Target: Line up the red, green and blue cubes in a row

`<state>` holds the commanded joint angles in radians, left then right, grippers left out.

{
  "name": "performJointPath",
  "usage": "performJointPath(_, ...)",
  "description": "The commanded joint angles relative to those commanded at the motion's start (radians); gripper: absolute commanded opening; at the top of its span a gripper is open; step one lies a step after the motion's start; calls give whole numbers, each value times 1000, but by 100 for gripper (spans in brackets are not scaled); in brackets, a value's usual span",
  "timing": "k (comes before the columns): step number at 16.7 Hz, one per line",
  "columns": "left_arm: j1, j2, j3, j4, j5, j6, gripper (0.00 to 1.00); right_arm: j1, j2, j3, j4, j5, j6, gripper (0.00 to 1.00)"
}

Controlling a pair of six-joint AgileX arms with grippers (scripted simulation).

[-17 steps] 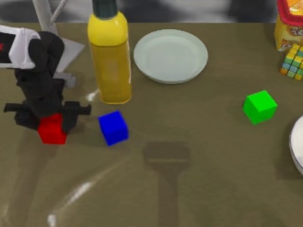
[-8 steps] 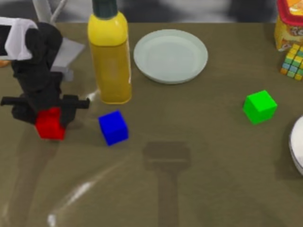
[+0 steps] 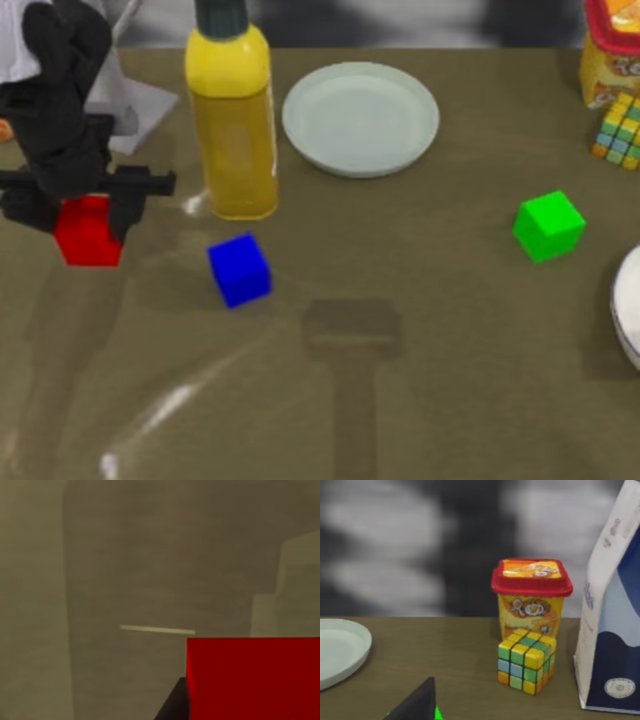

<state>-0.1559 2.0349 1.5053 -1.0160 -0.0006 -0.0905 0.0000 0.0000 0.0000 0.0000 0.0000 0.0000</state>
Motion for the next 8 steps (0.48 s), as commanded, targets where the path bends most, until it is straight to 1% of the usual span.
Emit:
performJointPath(2,-8,4,-2,2,0,-1,0,0,0,0,0,0,0,100)
performJointPath(4,-44,0,-5,-3,-1,-36,0,0,0,0,0,0,0,100)
performJointPath(6,-115,-14,-15,-11,-3,-112,0,0,0,0,0,0,0,100)
performJointPath(8,-207,-35,-31,-19,-6,-223,0,0,0,0,0,0,0,100)
